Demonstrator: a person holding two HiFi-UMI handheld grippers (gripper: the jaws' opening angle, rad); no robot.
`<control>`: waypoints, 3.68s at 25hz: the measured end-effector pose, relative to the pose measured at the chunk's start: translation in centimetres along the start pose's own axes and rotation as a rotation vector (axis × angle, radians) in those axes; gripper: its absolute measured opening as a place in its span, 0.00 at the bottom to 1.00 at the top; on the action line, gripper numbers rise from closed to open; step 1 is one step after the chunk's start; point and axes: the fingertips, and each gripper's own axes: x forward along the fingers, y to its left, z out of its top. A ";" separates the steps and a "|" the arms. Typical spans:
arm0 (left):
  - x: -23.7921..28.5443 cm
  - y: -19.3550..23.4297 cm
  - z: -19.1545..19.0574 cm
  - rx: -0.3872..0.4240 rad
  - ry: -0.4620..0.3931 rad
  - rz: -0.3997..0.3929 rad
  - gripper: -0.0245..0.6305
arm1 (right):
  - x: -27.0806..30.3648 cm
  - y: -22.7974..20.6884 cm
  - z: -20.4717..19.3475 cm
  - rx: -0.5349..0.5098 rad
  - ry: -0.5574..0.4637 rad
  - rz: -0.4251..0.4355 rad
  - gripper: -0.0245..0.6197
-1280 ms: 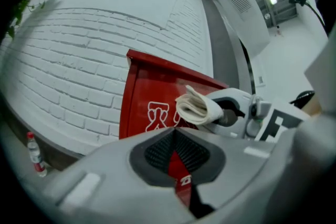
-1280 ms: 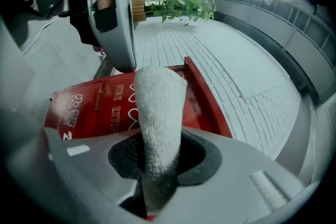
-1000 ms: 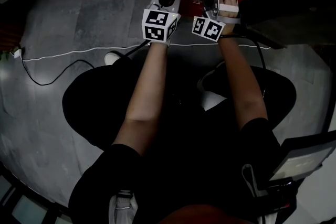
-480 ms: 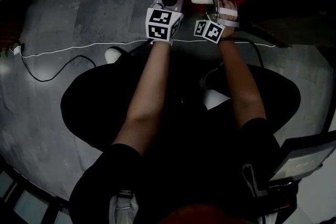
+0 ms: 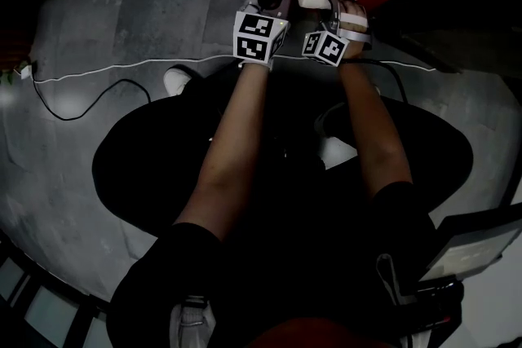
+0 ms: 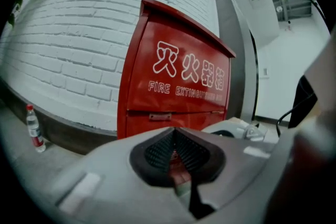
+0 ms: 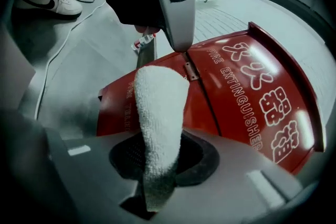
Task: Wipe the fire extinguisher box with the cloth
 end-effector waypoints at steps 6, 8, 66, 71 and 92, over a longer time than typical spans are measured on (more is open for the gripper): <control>0.4 0.5 -3.2 -0.001 0.060 0.005 0.04 | 1.3 3.8 -0.6 0.004 0.010 0.071 0.17; 0.6 0.7 -4.4 -0.001 0.081 0.005 0.04 | 1.8 4.8 -1.0 0.008 0.023 0.095 0.17; -7.8 7.0 18.2 0.186 -0.257 0.069 0.04 | -6.6 -24.6 18.0 0.042 -0.160 -0.348 0.18; -7.2 7.3 17.6 0.168 -0.257 0.060 0.04 | -5.7 -23.3 18.1 0.012 -0.150 -0.335 0.18; -5.9 10.4 9.9 0.056 -0.152 0.104 0.04 | -1.4 -11.4 17.2 -0.024 -0.145 -0.161 0.18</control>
